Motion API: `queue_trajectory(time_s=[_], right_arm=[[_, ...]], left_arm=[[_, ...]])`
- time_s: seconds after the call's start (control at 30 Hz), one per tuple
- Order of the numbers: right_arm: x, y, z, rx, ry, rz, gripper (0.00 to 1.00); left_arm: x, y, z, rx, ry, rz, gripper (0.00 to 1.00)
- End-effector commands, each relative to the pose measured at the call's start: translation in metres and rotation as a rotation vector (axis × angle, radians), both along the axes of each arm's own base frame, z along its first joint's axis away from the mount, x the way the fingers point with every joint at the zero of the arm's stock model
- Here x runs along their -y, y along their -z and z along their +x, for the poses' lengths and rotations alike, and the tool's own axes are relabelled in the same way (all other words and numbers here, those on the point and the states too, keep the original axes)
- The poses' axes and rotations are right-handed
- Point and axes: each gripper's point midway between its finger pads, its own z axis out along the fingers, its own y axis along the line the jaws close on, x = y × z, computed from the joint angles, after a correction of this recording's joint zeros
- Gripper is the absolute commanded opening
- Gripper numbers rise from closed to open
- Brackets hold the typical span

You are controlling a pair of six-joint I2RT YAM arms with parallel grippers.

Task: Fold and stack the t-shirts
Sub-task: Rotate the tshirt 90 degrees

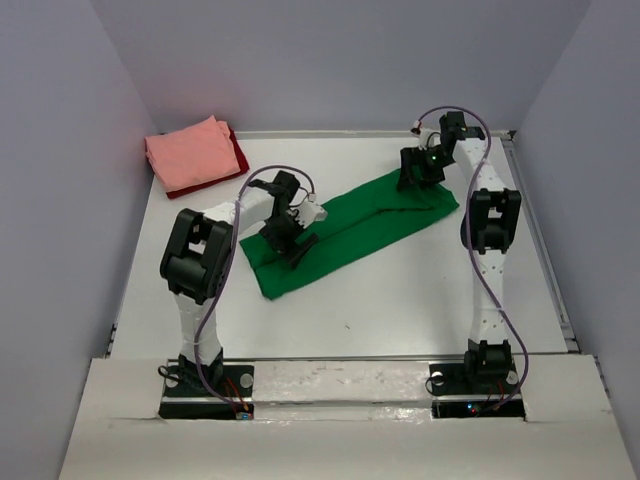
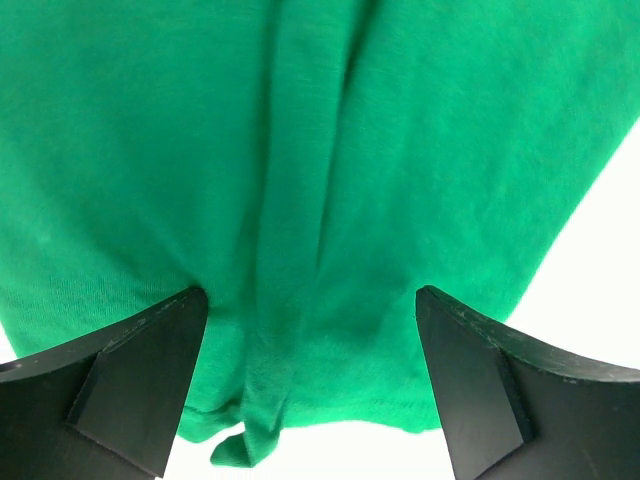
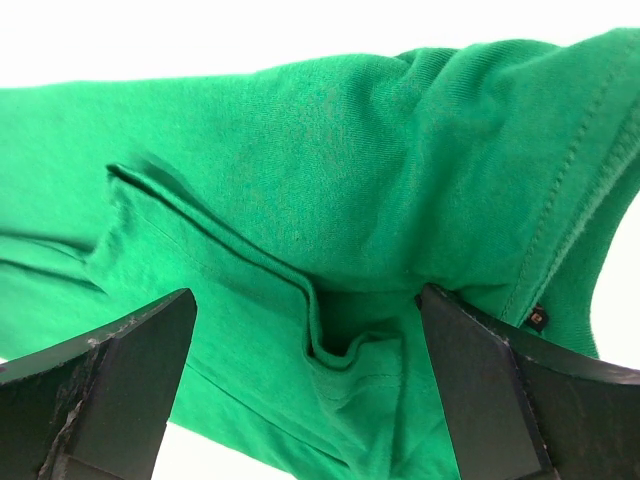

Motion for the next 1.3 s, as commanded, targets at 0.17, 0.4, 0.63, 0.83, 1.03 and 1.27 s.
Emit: queue_trajectory(time_s=[0.17,0.4,0.63,0.83,1.03,1.27], right_arm=[[-0.063,0.018,0.002,-0.015,-0.106,0.175,1.00],[-0.094,0.009,0.007,0.043,-0.162,0.212,1.00],[-0.111,0.009,0.000,0.050,-0.213,0.218,1.00],[-0.115,0.004,-0.003,0.055,-0.236,0.248,1.00],[-0.106,-0.001,0.018,0.127,-0.185,0.178,1.00],[-0.080,-0.001,0.047,0.227,-0.089,0.003,1.00]], left_arm=[[0.033,0.016,-0.100,-0.359,0.158,0.064,0.99],[0.066,0.021,-0.109,-0.384,0.231,0.062,0.99],[0.084,0.022,-0.105,-0.385,0.273,0.076,0.99],[0.093,0.019,-0.106,-0.391,0.270,0.056,0.99],[0.094,0.014,-0.116,-0.390,0.290,0.061,0.99],[0.080,0.008,-0.137,-0.412,0.274,0.058,0.99]])
